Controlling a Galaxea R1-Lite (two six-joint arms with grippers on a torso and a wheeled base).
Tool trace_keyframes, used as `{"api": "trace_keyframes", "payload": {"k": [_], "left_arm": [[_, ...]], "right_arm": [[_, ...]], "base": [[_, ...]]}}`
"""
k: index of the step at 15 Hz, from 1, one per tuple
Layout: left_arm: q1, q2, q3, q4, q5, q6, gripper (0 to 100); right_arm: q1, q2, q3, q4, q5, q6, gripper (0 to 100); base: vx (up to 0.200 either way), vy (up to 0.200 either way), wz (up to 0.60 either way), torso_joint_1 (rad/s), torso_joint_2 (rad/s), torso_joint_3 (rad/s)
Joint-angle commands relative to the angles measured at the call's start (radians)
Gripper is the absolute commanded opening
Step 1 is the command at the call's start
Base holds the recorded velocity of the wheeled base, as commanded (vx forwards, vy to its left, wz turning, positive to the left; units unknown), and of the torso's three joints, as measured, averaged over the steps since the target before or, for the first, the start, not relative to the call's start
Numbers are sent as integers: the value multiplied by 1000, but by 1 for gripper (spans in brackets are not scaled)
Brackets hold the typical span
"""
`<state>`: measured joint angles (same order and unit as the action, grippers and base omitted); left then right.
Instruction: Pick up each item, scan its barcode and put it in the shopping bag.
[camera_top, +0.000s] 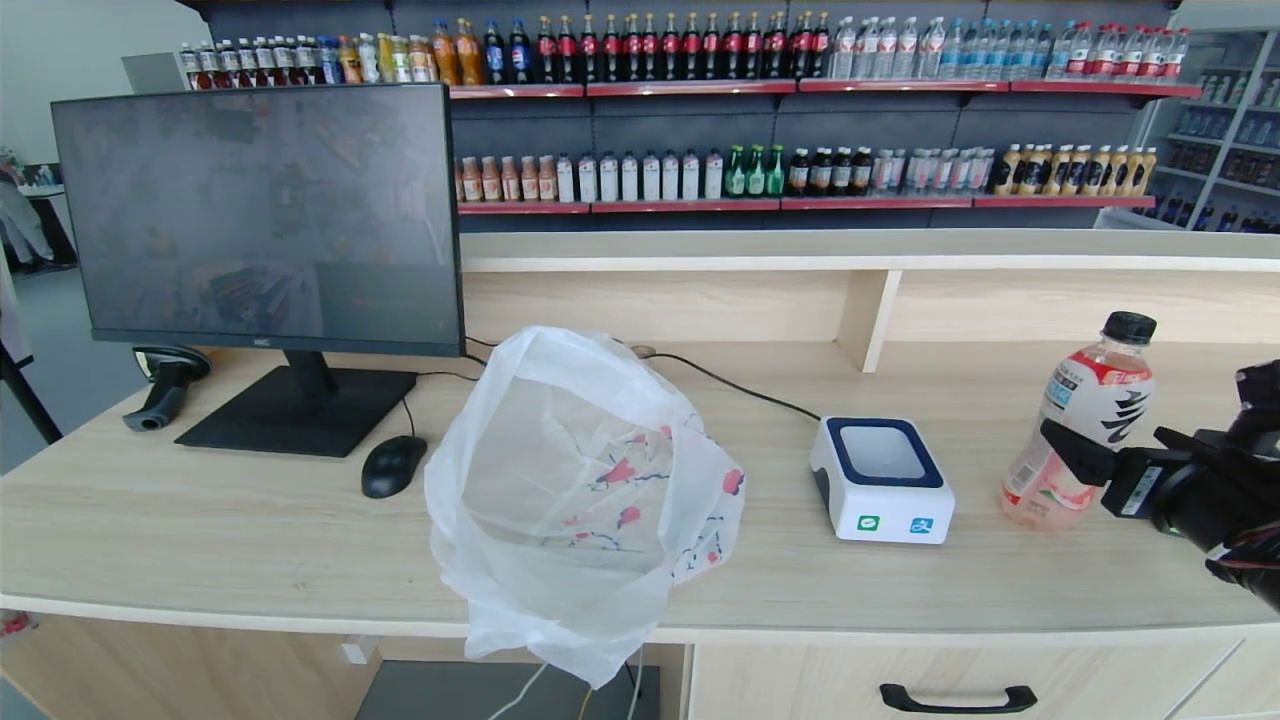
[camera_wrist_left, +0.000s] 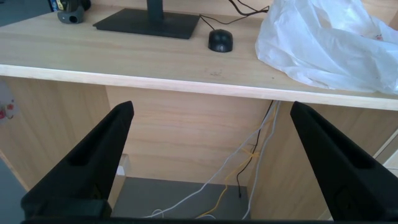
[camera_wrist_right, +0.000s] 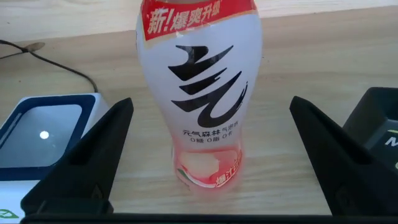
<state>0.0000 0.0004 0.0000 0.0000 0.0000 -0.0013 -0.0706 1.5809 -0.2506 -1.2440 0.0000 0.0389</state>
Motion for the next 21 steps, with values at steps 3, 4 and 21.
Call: {"api": "trace_keyframes", "payload": {"k": [3, 4, 21], "left_arm": [[0, 0, 0, 0, 0, 0, 100], [0, 0, 0, 0, 0, 0, 100], [0, 0, 0, 0, 0, 0, 100]], "right_arm": [[0, 45, 10, -20, 0, 16, 100], [0, 57, 14, -43, 0, 19, 100], [2, 252, 14, -304, 0, 24, 100]], "base": [[0, 0, 0, 0, 0, 0], [0, 0, 0, 0, 0, 0], [0, 0, 0, 0, 0, 0]]}}
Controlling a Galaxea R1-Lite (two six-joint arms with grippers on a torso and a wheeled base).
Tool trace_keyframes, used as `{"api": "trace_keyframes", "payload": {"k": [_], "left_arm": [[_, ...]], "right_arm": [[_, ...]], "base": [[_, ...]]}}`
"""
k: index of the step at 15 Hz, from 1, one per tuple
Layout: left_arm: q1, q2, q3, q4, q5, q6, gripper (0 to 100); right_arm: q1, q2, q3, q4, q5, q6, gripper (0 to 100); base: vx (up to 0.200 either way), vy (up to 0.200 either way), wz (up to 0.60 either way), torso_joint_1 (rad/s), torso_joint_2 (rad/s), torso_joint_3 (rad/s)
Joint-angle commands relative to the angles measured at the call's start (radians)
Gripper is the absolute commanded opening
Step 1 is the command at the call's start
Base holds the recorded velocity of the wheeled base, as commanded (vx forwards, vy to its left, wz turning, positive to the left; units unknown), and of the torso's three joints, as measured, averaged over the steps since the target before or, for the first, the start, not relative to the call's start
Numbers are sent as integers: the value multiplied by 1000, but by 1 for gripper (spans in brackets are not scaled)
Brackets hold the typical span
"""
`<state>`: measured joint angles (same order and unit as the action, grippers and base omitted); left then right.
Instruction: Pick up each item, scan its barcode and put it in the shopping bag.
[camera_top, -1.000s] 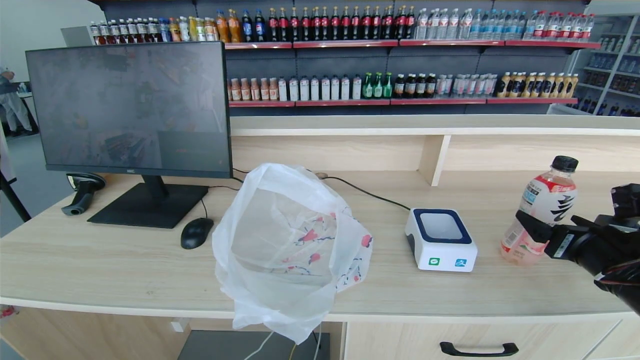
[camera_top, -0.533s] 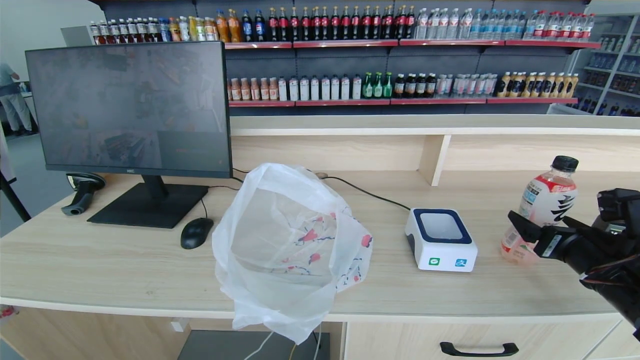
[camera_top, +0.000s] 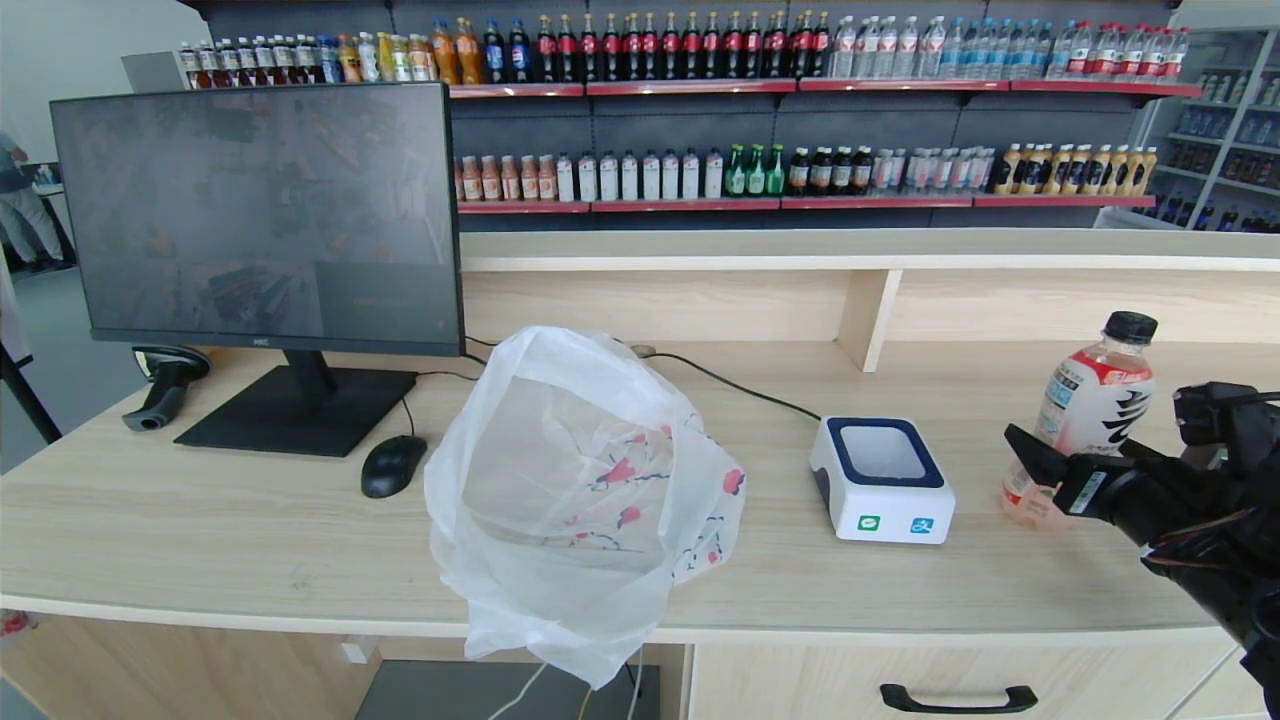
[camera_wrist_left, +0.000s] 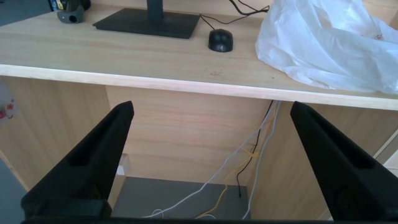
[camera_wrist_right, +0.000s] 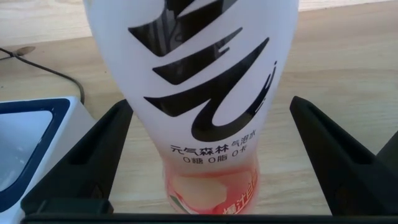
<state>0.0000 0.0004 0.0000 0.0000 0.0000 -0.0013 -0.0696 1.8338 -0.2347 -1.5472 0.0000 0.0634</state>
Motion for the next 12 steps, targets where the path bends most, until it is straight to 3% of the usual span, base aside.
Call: {"api": "trace_keyframes", "payload": {"k": [1, 12], "left_arm": [[0, 0, 0, 0, 0, 0, 100], [0, 0, 0, 0, 0, 0, 100]], "right_arm": [[1, -1, -2, -1, 0, -2, 100], [1, 41, -23, -24, 0, 3, 100]], "base": [[0, 0, 0, 0, 0, 0], [0, 0, 0, 0, 0, 0]]}}
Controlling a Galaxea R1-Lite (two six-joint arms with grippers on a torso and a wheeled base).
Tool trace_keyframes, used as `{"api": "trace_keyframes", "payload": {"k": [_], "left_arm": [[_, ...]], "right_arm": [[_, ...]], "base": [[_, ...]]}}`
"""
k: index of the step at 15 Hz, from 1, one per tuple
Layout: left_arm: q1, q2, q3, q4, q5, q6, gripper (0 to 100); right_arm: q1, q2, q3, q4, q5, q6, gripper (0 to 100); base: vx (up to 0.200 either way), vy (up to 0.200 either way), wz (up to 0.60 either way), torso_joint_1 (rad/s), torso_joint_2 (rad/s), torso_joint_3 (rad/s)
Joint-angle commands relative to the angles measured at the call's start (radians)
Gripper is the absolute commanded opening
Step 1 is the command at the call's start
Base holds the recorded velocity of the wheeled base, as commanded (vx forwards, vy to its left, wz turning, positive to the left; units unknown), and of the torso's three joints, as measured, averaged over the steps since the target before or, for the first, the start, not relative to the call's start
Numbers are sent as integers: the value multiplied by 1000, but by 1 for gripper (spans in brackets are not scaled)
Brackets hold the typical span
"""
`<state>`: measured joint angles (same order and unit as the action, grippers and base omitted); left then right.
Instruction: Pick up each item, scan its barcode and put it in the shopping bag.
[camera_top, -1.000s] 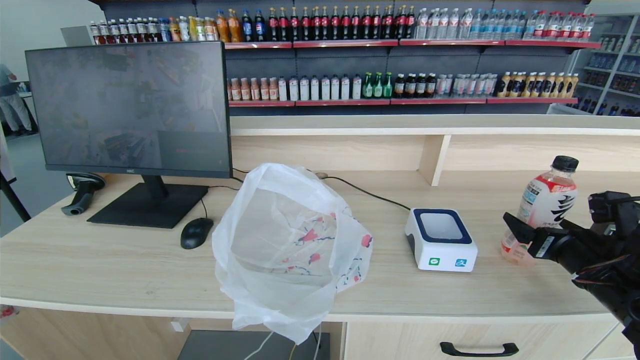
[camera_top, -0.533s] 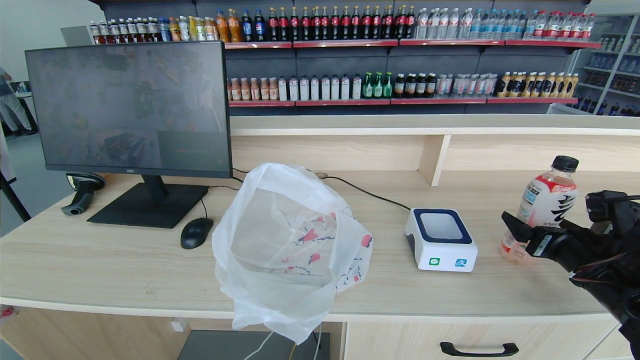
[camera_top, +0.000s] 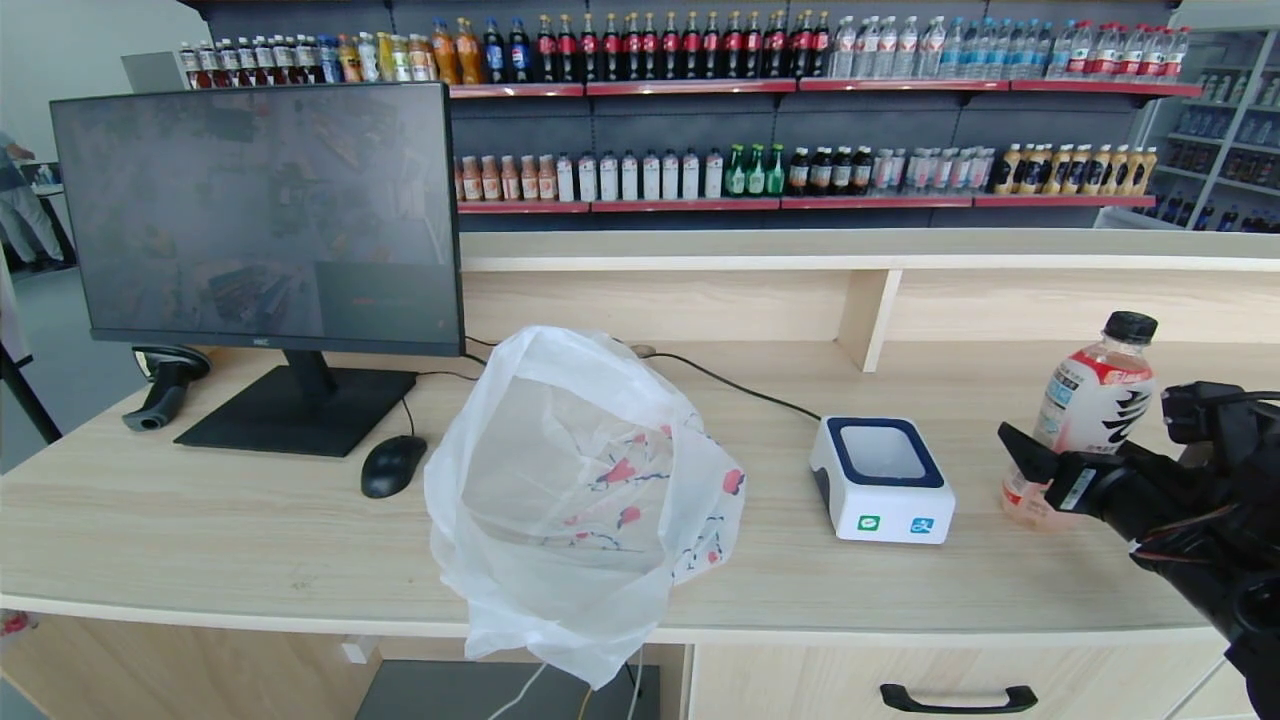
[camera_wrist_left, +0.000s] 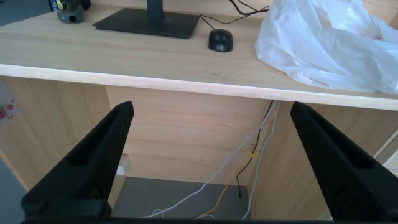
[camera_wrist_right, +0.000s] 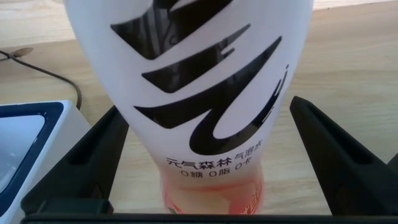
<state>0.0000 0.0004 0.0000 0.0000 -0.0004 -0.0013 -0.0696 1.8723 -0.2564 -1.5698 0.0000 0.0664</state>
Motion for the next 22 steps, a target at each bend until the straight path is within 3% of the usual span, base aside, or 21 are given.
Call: {"api": "trace_keyframes", "payload": {"k": [1, 12, 13, 22], "left_arm": [[0, 0, 0, 0, 0, 0, 100], [0, 0, 0, 0, 0, 0, 100], [0, 0, 0, 0, 0, 0, 100], [0, 0, 0, 0, 0, 0, 100]], "right_arm": [[1, 4, -14, -1, 0, 9, 100], [-3, 22, -50, -1, 0, 9, 100], [-3, 22, -50, -1, 0, 7, 0], [-4, 7, -64, -1, 0, 13, 0]], "base": [[0, 0, 0, 0, 0, 0], [0, 0, 0, 0, 0, 0], [0, 0, 0, 0, 0, 0], [0, 0, 0, 0, 0, 0]]}}
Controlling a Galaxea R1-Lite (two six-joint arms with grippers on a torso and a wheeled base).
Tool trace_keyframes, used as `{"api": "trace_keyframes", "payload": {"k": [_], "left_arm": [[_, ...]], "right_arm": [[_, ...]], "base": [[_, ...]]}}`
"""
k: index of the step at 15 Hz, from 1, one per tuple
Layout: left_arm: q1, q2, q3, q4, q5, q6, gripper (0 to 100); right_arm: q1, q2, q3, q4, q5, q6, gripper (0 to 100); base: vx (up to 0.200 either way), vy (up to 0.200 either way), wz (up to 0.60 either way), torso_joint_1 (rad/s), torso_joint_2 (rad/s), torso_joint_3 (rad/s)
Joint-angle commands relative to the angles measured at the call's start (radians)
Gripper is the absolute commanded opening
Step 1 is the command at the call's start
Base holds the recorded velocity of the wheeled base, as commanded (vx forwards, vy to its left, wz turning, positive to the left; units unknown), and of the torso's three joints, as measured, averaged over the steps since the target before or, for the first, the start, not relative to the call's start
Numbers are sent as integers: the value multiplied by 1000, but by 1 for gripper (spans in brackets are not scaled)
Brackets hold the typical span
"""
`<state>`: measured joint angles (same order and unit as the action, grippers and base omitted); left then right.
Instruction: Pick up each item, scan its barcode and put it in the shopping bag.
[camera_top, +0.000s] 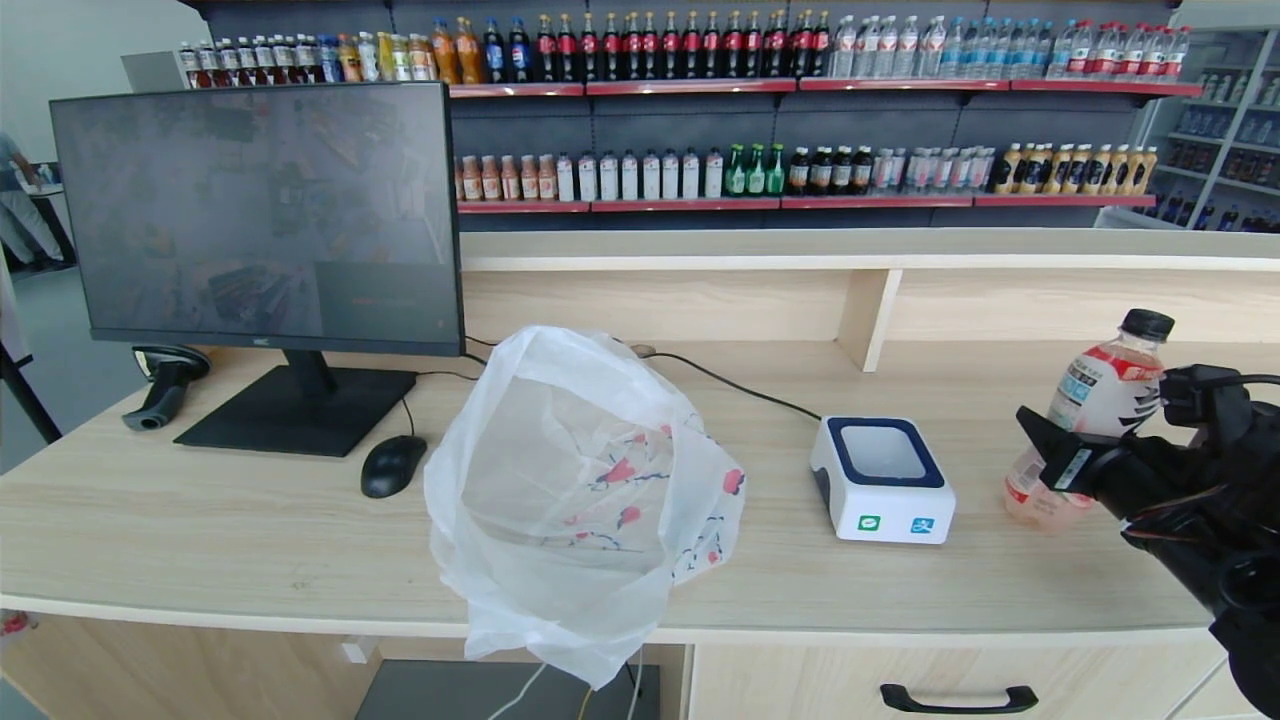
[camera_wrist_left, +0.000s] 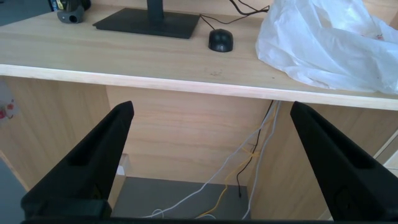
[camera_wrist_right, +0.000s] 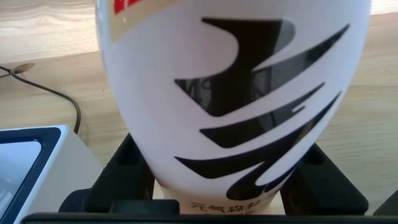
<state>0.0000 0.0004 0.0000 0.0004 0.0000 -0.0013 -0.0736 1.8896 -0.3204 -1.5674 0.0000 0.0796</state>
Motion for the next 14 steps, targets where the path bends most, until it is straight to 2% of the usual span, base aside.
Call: {"api": "trace_keyframes", "payload": {"k": [1, 8, 14], "left_arm": [[0, 0, 0, 0, 0, 0, 100], [0, 0, 0, 0, 0, 0, 100], [0, 0, 0, 0, 0, 0, 100]], "right_arm": [[0, -14, 1, -3, 0, 0, 0], [3, -86, 14, -3, -3, -1, 0], [21, -265, 96, -3, 20, -17, 0]], "base": [[0, 0, 0, 0, 0, 0], [0, 0, 0, 0, 0, 0], [0, 0, 0, 0, 0, 0]]}}
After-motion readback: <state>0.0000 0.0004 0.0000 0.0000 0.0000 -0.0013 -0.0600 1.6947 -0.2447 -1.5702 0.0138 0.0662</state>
